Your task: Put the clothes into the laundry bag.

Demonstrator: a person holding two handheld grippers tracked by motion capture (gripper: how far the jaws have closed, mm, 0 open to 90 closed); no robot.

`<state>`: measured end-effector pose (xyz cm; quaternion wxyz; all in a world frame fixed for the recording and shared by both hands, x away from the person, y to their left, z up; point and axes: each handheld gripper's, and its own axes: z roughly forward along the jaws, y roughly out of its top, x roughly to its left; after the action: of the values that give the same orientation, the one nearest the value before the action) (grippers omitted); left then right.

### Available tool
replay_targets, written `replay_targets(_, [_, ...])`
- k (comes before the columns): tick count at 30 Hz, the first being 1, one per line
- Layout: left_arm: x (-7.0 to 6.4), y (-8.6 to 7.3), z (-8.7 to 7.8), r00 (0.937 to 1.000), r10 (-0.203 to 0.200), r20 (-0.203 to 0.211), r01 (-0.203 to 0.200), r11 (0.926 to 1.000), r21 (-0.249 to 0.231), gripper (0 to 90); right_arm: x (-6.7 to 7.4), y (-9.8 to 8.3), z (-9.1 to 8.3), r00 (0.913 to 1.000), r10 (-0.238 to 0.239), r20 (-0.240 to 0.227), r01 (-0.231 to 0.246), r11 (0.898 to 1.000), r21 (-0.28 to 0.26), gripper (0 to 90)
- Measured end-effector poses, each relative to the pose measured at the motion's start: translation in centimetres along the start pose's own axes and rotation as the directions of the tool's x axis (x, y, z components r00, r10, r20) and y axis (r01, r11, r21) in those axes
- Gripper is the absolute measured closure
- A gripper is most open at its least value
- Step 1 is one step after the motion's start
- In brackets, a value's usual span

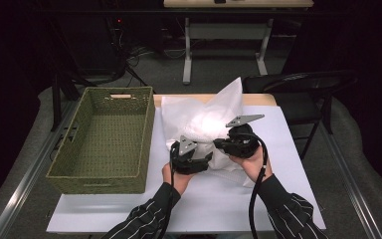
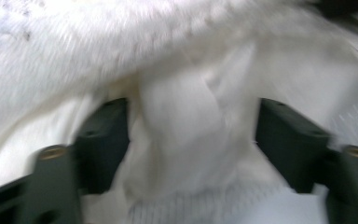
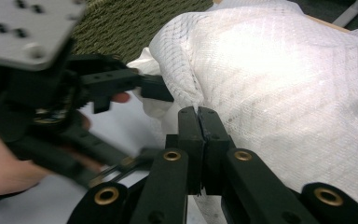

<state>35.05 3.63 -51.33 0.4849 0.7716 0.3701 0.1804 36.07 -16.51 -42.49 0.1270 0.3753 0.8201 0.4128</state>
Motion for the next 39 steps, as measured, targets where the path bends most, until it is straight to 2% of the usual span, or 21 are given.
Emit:
replay_targets(3, [0.3, -0.3, -1.3, 0.9997, -0.024, -0.004, 0.024, 0.999, 0.039, 17.0, 0.1, 0.1, -0.1, 1.0, -0.006, 0.004, 0.006, 1.0, -0.003, 89.5])
replay_targets(6, [0.6, -0.3, -3.0, 0.9988, -0.04, -0.028, 0.041, 0.9988, 0.025, 14.8, 0.1, 0.1, -0.1, 1.0, -0.002, 0.009, 0.002, 1.0, -0.005, 89.6])
replay_targets(7, [0.7, -0.3, -3.4, 0.9978, -0.052, -0.04, 0.053, 0.9985, 0.018, 10.9, 0.1, 0.1, -0.1, 0.9999, -0.008, 0.011, 0.008, 1.0, -0.003, 89.6])
replay_targets(8, [0.9, -0.3, -3.6, 0.9966, -0.057, -0.059, 0.059, 0.9979, 0.028, 2.9, 0.1, 0.1, -0.1, 0.9999, -0.007, 0.011, 0.007, 1.0, -0.005, 89.6])
replay_targets(9, [1.2, -0.3, -3.7, 0.997, -0.062, -0.047, 0.064, 0.9969, 0.046, 0.0, 0.0, 0.1, -0.1, 0.9999, -0.005, 0.012, 0.005, 1.0, -0.006, 89.5])
replay_targets(14, [2.2, -0.4, -3.2, 0.9922, -0.076, -0.099, 0.084, 0.9939, 0.072, 0.0, 0.1, 0.2, -0.3, 0.9999, -0.008, 0.015, 0.008, 1.0, -0.007, 89.5])
replay_targets(17, [2.9, -0.5, -2.1, 0.9816, -0.097, -0.165, 0.115, 0.9875, 0.108, 0.3, 0.0, 0.2, -0.2, 0.9998, -0.015, 0.013, 0.015, 1.0, -0.006, 89.5])
replay_targets(19, [3.4, -0.9, -1.2, 0.975, -0.117, -0.189, 0.143, 0.9808, 0.133, 5.7, -0.2, 0.1, -0.2, 0.9999, -0.002, 0.013, 0.002, 1.0, -0.005, 89.5])
replay_targets(20, [3.7, -1.2, -0.7, 0.9697, -0.146, -0.196, 0.174, 0.975, 0.138, 12.3, -0.3, 0.1, -0.2, 0.9999, 0.001, 0.011, -0.001, 1.0, -0.004, 89.5])
replay_targets(21, [4.1, -1.5, -0.3, 0.9687, -0.177, -0.174, 0.202, 0.9692, 0.141, 19.5, -0.3, 0.0, -0.2, 0.9999, 0.003, 0.011, -0.003, 1.0, -0.005, 89.5])
replay_targets(22, [4.3, -1.7, 0.2, 0.9705, -0.196, -0.14, 0.214, 0.9685, 0.127, 25.4, -0.3, 0.0, -0.2, 0.9999, -0.001, 0.011, 0.001, 1.0, -0.005, 89.5])
replay_targets(23, [4.4, -1.8, 0.5, 0.9694, -0.202, -0.14, 0.219, 0.9684, 0.12, 32.6, -0.2, 0.1, -0.2, 0.9999, 0.0, 0.012, 0.0, 1.0, -0.005, 89.5])
replay_targets(24, [4.5, -1.9, 0.7, 0.973, -0.205, -0.105, 0.216, 0.9717, 0.097, 40.7, -0.2, 0.1, -0.2, 0.9999, -0.001, 0.012, 0.001, 1.0, -0.004, 89.5])
replay_targets(25, [4.4, -1.9, 0.9, 0.9758, -0.204, -0.078, 0.211, 0.9736, 0.087, 53.3, -0.1, 0.2, -0.2, 0.9999, -0.004, 0.013, 0.004, 1.0, -0.004, 89.5])
replay_targets(26, [4.2, -1.8, 1.0, 0.9784, -0.189, -0.084, 0.196, 0.9768, 0.086, 58.7, 0.0, 0.2, -0.1, 0.9999, -0.002, 0.013, 0.002, 1.0, -0.007, 89.6])
replay_targets(27, [4.1, -1.7, 1.2, 0.9817, -0.18, -0.062, 0.185, 0.9797, 0.078, 67.5, 0.0, 0.2, -0.2, 0.9999, -0.007, 0.013, 0.007, 1.0, -0.023, 89.6])
replay_targets(28, [3.9, -1.4, 1.3, 0.9833, -0.174, -0.052, 0.178, 0.9811, 0.075, 71.2, 0.2, 0.3, -0.3, 0.9999, -0.009, 0.009, 0.01, 0.999, -0.034, 89.6])
replay_targets(31, [3.3, -0.4, 1.5, 0.9872, -0.158, -0.022, 0.159, 0.9864, 0.042, 76.1, 0.5, 0.8, -0.6, 0.9999, -0.015, 0.002, 0.015, 0.997, -0.08, 89.8])
replay_targets(33, [2.5, 0.5, 1.6, 0.9895, -0.145, -0.003, 0.145, 0.9893, 0.02, 77.3, 0.7, 0.9, -0.7, 0.9998, -0.017, -0.004, 0.017, 0.996, -0.083, 89.9])
replay_targets(35, [1.8, 1.4, 1.8, 0.9916, -0.129, -0.012, 0.129, 0.9916, -0.006, 77.5, 0.8, 0.9, -0.8, 0.9997, -0.021, -0.012, 0.02, 0.996, -0.087, 89.9])
replay_targets(39, [1.4, 2.9, 2.9, 0.9849, -0.166, -0.049, 0.165, 0.9859, -0.031, 77.7, 1.4, 1.2, -1.8, 0.9985, -0.054, -0.004, 0.053, 0.992, -0.116, 90.0])
